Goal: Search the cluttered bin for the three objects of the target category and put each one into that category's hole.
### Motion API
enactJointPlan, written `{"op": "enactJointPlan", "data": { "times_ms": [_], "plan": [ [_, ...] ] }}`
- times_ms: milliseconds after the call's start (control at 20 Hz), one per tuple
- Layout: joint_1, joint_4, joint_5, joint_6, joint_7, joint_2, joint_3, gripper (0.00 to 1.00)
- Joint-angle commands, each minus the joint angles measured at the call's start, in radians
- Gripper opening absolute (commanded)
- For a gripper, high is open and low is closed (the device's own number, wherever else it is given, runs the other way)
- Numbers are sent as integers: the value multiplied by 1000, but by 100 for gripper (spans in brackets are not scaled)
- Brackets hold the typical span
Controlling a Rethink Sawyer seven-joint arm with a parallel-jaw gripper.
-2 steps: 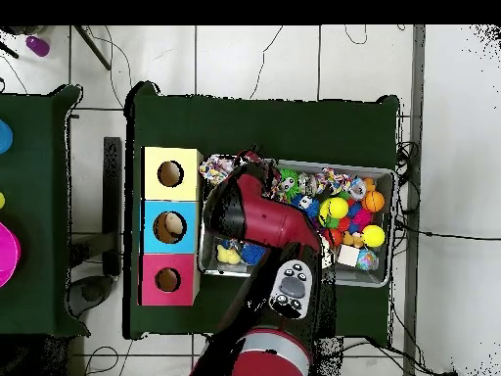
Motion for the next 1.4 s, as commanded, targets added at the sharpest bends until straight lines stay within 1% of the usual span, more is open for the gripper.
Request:
{"op": "enactJointPlan", "data": {
  "times_ms": [50, 200, 400, 700, 1000, 1150, 1400],
  "plan": [
    [7, -92, 53, 168, 96, 84, -2, 100],
    [55, -97, 99, 215, 142, 92, -47, 100],
    [94, -95, 130, 230, 168, 103, -87, 100],
    [164, -112, 179, 269, 200, 145, -167, 100],
    [207, -131, 227, 325, 219, 170, -216, 100],
    [221, -133, 251, 332, 236, 181, -236, 100],
    [235, -88, 324, 315, 293, 189, -238, 100]
  ]
}}
